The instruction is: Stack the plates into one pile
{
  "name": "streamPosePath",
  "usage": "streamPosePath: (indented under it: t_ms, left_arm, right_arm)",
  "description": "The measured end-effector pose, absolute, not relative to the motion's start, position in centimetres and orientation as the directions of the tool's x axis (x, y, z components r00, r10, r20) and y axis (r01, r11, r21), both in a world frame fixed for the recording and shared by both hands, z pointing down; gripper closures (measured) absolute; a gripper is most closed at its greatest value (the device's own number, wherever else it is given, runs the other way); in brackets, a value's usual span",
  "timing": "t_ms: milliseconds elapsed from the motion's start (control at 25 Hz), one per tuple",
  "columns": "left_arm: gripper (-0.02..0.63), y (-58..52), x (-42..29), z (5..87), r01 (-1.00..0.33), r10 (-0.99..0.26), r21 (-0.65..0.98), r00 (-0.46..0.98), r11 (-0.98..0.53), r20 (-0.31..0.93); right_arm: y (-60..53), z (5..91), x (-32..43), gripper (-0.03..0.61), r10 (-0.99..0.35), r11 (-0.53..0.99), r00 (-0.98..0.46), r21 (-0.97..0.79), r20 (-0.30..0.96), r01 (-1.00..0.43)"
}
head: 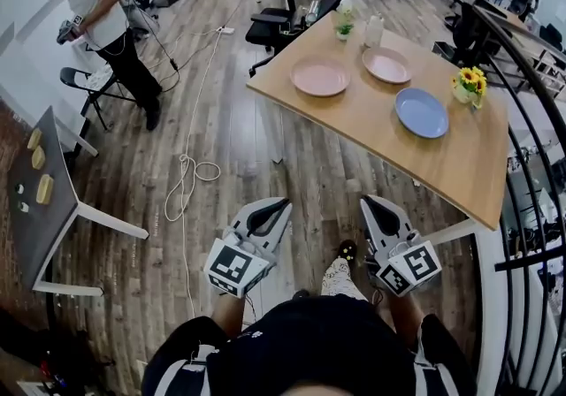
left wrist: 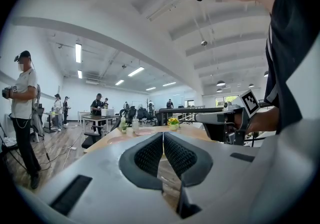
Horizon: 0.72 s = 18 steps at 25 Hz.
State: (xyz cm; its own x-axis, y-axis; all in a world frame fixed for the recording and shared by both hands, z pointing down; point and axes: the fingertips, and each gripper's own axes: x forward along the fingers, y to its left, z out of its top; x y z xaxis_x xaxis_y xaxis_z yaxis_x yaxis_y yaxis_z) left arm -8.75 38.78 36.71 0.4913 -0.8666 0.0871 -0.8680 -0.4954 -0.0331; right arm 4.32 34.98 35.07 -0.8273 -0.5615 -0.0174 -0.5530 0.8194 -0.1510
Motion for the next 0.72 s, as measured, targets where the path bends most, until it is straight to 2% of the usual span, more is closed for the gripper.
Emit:
streamPosePath:
  t_ms: [720]
  left_arm:
    - [0.595, 23.4, -3.5, 35.7, -0.866, -0.861, -0.047, 0.488, -0.498, 0.14]
  right_arm:
    - [19.1, 34.8, 10.9, 0.577, -0.594, 0.797, -0.804, -0.154, -0.023, -0.585]
